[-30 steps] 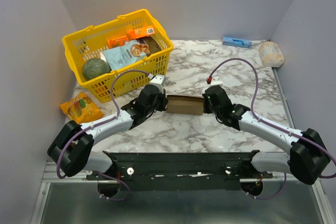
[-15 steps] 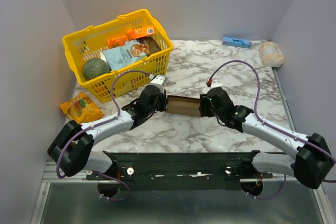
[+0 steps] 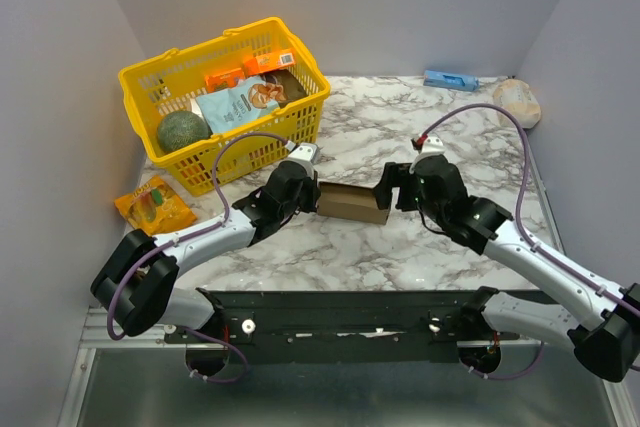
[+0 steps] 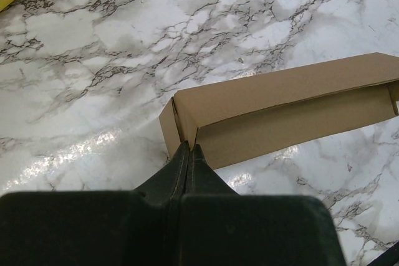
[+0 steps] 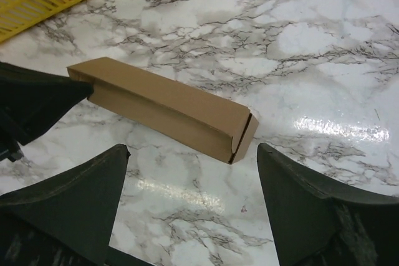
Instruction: Fold the paper box
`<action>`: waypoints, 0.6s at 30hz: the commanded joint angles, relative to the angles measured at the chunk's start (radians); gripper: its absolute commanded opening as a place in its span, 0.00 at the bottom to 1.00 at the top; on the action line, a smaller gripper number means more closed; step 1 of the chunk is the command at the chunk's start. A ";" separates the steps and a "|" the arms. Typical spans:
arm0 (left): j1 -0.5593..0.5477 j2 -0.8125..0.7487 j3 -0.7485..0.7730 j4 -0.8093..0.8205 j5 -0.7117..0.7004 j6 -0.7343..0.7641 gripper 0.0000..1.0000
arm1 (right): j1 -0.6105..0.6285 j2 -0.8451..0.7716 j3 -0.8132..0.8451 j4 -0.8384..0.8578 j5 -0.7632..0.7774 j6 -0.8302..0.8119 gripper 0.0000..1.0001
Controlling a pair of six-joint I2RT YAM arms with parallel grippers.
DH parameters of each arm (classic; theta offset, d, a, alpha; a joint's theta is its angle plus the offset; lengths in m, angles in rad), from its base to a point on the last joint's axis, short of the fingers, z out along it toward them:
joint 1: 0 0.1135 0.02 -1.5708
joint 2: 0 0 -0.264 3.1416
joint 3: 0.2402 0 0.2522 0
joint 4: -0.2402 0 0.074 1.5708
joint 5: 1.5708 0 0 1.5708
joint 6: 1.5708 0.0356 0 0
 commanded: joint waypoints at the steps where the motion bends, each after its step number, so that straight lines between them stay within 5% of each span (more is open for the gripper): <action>1: -0.011 0.027 -0.028 -0.212 0.011 0.037 0.00 | -0.063 0.069 0.034 -0.008 0.029 0.052 0.92; 18: -0.013 0.027 -0.014 -0.203 0.019 0.052 0.00 | -0.120 0.096 -0.130 0.144 -0.059 0.178 0.83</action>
